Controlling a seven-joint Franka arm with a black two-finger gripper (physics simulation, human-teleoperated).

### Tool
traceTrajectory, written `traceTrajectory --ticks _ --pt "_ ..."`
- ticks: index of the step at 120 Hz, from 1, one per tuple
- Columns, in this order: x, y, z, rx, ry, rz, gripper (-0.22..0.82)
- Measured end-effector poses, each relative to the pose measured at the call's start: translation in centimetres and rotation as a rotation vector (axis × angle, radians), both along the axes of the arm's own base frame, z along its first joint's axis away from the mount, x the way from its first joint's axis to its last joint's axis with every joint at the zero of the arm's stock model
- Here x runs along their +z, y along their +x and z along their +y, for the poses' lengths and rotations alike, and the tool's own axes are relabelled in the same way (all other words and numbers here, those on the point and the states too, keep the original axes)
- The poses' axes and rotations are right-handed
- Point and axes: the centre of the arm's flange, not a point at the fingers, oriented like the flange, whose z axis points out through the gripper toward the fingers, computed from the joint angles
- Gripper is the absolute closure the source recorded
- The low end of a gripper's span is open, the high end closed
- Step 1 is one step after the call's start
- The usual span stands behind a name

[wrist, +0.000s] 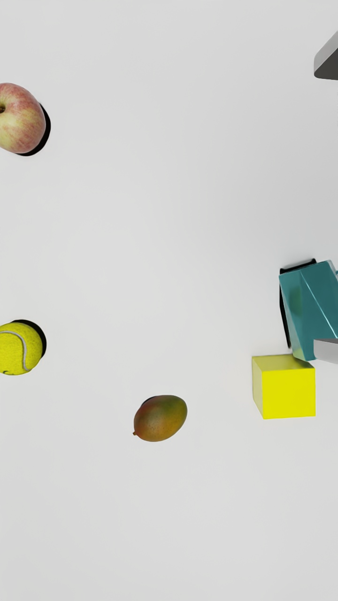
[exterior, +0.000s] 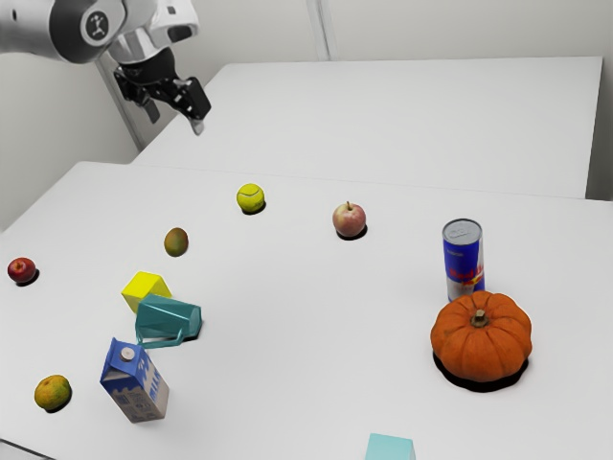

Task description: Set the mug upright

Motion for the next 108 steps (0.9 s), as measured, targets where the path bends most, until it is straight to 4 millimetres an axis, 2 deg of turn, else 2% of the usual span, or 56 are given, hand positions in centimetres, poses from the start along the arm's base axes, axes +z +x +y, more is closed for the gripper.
traceTrajectory --ticks 18,31,51,58,76,85,108 --pt "-0.7 0.0 0.6 0.011 0.001 0.004 0.0" --pt "-2.7 0.0 1.0 0.016 0.004 0.027 0.0" --pt "-5.0 0.1 3.3 0.062 -0.027 0.053 0.0" --pt "-6.2 0.1 5.3 0.107 -0.075 0.073 0.0" --pt "-10.0 -1.1 12.5 0.271 -0.211 0.146 0.0" --pt "-12.5 -1.8 15.7 0.337 -0.276 0.196 0.0" --pt "-19.0 -4.7 21.5 0.444 -0.432 0.305 0.0"
